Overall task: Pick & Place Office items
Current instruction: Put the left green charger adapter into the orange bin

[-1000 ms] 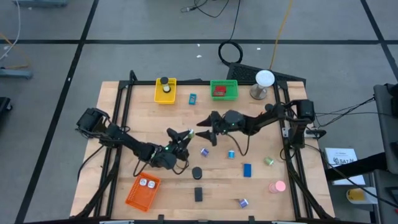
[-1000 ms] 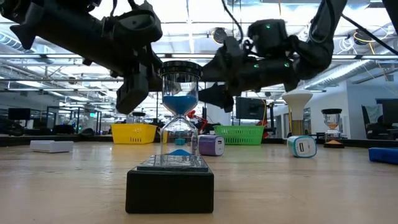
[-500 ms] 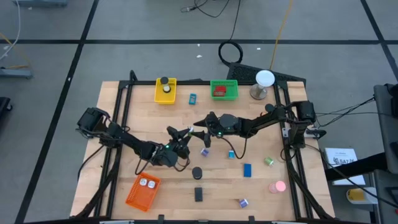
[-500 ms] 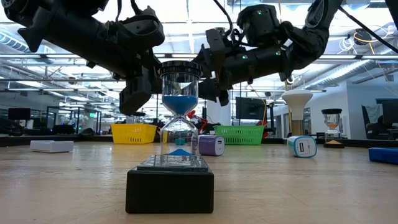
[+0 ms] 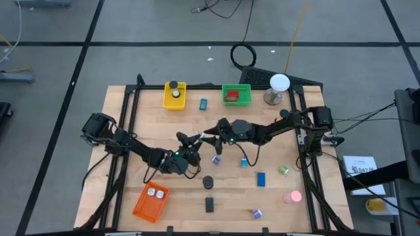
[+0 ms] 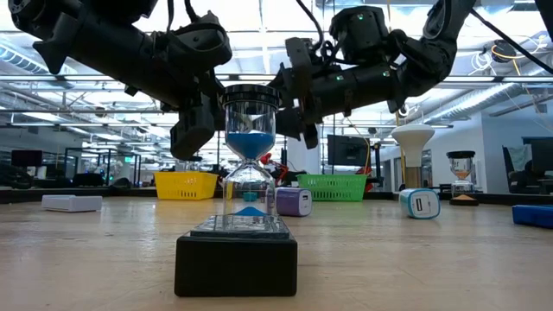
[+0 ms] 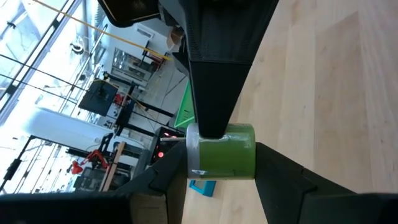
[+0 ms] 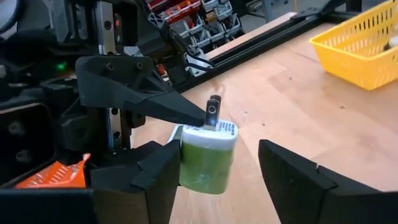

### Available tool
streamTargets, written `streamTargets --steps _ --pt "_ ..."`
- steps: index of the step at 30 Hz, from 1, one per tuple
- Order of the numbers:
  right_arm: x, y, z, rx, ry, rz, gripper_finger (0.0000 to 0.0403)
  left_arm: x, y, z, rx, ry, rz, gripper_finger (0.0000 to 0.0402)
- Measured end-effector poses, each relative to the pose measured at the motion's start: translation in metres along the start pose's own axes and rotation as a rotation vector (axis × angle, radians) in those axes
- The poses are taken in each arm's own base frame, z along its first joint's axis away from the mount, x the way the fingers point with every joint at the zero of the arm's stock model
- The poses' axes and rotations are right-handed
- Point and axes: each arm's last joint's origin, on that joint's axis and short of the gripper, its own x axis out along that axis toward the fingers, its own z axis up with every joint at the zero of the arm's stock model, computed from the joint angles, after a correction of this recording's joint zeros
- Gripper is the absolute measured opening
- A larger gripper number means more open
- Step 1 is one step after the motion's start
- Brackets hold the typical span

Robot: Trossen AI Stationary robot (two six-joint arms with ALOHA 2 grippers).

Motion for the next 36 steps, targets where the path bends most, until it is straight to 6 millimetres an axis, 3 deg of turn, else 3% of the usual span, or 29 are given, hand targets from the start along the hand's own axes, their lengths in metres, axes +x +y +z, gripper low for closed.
streamTargets --steps 14,25,32,36 --pt "0.009 0.007 0.007 0.026 0.033 -0.048 0.0281 0.001 0.001 0.000 0.001 0.002 0.002 0.0155" --pt "0.014 0.005 -0.002 0.023 0.057 -0.007 0.0195 0.001 0.001 0.000 -0.002 0.003 0.002 0.0155" --pt "0.031 0.001 -0.010 0.044 0.048 0.014 0.0199 0.001 0.000 -0.001 0.011 0.005 -0.002 0.0155" --pt "0.032 0.001 -0.008 0.038 0.026 0.027 0.0194 -0.001 0.000 0.000 0.003 0.006 0.013 0.0155"
